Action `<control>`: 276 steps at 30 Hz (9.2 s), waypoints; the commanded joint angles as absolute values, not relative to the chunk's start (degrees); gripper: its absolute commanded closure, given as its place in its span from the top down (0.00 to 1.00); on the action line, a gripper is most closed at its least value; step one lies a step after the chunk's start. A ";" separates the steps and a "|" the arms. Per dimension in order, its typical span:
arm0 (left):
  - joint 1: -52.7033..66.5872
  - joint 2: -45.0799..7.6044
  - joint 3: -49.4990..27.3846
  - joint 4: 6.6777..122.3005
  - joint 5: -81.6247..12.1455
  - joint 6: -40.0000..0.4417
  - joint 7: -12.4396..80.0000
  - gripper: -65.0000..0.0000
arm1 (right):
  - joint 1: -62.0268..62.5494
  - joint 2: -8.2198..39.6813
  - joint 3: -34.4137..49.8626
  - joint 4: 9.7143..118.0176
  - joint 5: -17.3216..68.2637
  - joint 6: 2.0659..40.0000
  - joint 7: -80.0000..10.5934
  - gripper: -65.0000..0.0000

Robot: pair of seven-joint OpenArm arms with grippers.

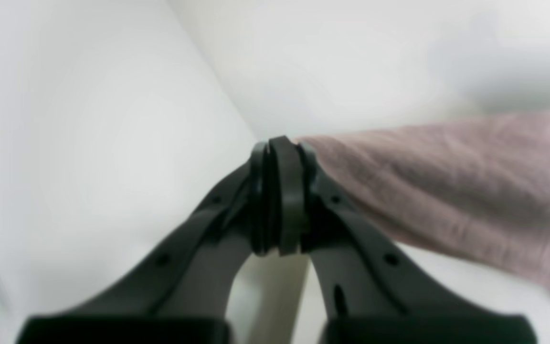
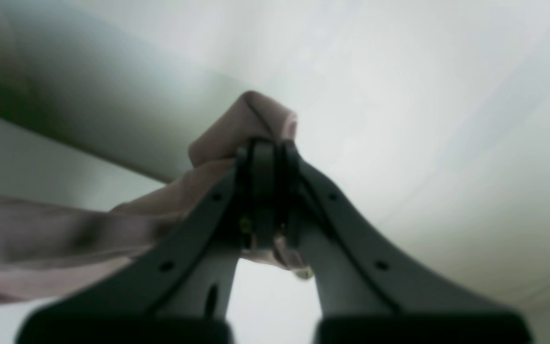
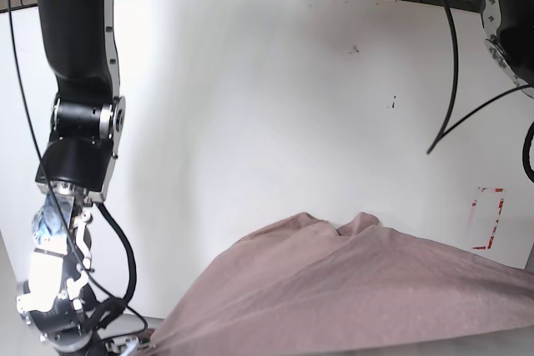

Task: Fold the T-shirt properly
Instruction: 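Swing the shirt out and lay it flat, both grippers holding corners, then release the right gripper and move it toward the shirt's hem, then lower the right gripper and pinch the shirt hem, then drag the hem with the right gripper away from the left gripper, then release the left gripper and regrasp the shirt edge nearby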

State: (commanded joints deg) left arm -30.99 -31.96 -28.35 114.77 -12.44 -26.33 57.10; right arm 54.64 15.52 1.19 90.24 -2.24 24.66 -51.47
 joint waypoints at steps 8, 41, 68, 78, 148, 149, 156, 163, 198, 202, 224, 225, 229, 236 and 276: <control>-18.33 -27.38 -36.26 114.95 -12.26 -33.01 57.19 0.00 | 38.64 15.52 6.46 100.97 -2.24 25.10 -53.41 0.00; 22.81 -17.36 -49.54 114.68 -11.91 -40.00 57.01 0.00 | -4.88 7.87 19.30 114.24 -1.71 25.01 -53.23 0.00; 28.26 -17.01 -51.12 112.31 -11.91 -40.00 56.92 0.00 | -14.37 2.77 24.57 114.24 -1.71 25.01 -53.23 0.40; 28.18 -15.52 -51.12 112.31 -11.91 -40.00 56.92 0.00 | -14.81 2.33 24.22 116.00 -1.36 25.19 -53.23 0.70; 27.91 -15.52 -50.86 112.40 -11.82 -40.00 56.92 0.00 | 42.95 8.48 -6.64 27.30 7.69 30.11 -10.51 0.70; 27.91 -15.52 -50.86 112.40 -11.82 -40.00 56.92 0.00 | 42.86 8.48 -6.64 27.30 7.69 30.02 -10.51 0.70; 27.82 -15.52 -50.86 112.40 -11.82 -40.00 56.92 0.00 | 41.10 8.57 -7.08 27.30 7.60 30.02 -10.42 0.70; 27.82 -15.52 -50.77 112.48 -11.82 -40.00 57.01 0.00 | 38.73 8.57 -7.08 27.47 7.60 30.02 -10.42 0.70; 24.40 -17.45 -40.22 112.31 -11.82 -40.00 56.92 0.00 | 11.21 16.66 9.54 62.90 7.69 30.20 -25.01 0.04; 22.46 -19.47 -37.23 112.31 -11.82 -40.00 56.92 0.00 | 4.70 16.48 12.09 68.97 7.69 30.11 -25.27 0.04; 8.66 -22.37 -28.70 102.64 -2.51 -40.00 56.92 0.00 | -6.37 16.57 16.40 90.42 7.60 30.11 -30.99 0.29; 8.48 -22.37 -28.70 102.55 -2.51 -40.00 56.92 0.00 | -6.37 16.57 16.40 91.38 7.60 30.11 -31.25 0.34; 8.57 -22.20 -28.70 102.73 -2.51 -40.00 56.92 0.00 | -5.67 16.40 16.40 95.69 7.60 30.11 -32.66 0.57; 8.75 -22.11 -28.79 102.46 -2.68 -40.00 57.01 0.00 | -0.48 16.31 16.22 97.19 7.60 30.11 -36.09 0.74; 5.85 -22.02 -62.11 89.01 -33.19 -40.00 63.25 0.98 | 27.12 16.31 11.74 58.51 7.87 35.12 -32.66 0.74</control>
